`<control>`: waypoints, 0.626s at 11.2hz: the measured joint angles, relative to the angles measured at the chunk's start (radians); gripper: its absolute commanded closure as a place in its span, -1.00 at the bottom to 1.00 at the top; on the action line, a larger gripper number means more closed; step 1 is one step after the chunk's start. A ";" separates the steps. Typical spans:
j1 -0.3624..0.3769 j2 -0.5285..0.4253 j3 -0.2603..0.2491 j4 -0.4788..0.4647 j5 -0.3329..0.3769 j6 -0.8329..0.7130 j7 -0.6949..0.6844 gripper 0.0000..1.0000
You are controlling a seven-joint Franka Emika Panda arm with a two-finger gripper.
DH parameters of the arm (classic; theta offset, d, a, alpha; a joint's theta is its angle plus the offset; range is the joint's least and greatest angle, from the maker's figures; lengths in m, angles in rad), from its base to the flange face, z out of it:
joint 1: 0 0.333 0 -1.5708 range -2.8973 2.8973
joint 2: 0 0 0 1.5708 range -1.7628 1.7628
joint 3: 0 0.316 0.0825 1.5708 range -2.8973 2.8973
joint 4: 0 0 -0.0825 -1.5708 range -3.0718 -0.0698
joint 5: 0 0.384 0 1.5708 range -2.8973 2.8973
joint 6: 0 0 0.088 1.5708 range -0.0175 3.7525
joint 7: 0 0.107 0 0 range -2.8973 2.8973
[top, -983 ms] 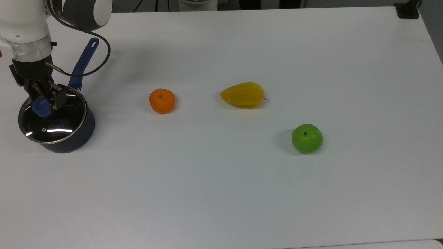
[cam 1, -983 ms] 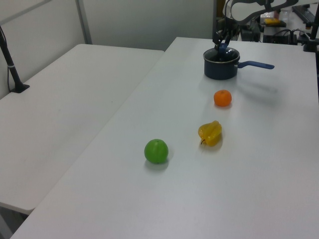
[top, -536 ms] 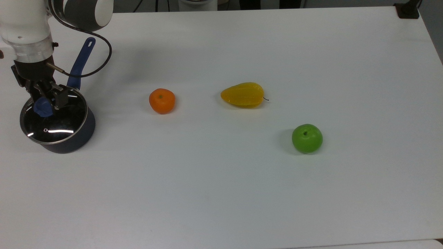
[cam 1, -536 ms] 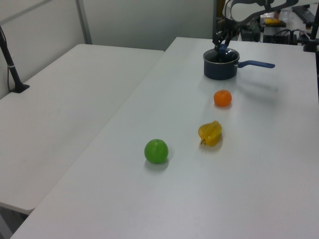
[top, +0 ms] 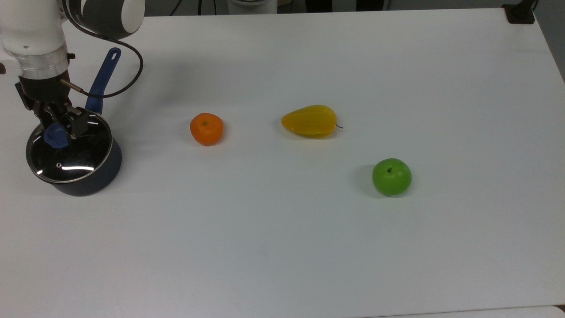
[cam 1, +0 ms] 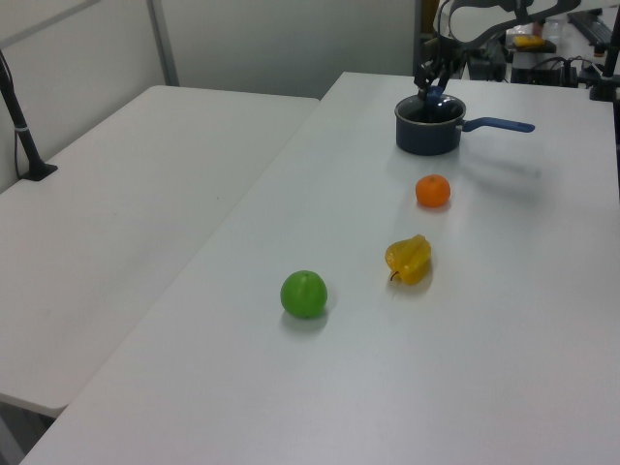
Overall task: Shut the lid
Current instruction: 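Lower the glass lid onto the saucepan rim and settle it, then open the gripper to release the blue knob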
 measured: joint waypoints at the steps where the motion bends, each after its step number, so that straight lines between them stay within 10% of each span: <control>1: 0.000 0.000 0.000 0.000 0.000 0.000 0.000 -1.00; 7: 0.006 -0.045 0.001 -0.003 -0.012 -0.048 0.000 -1.00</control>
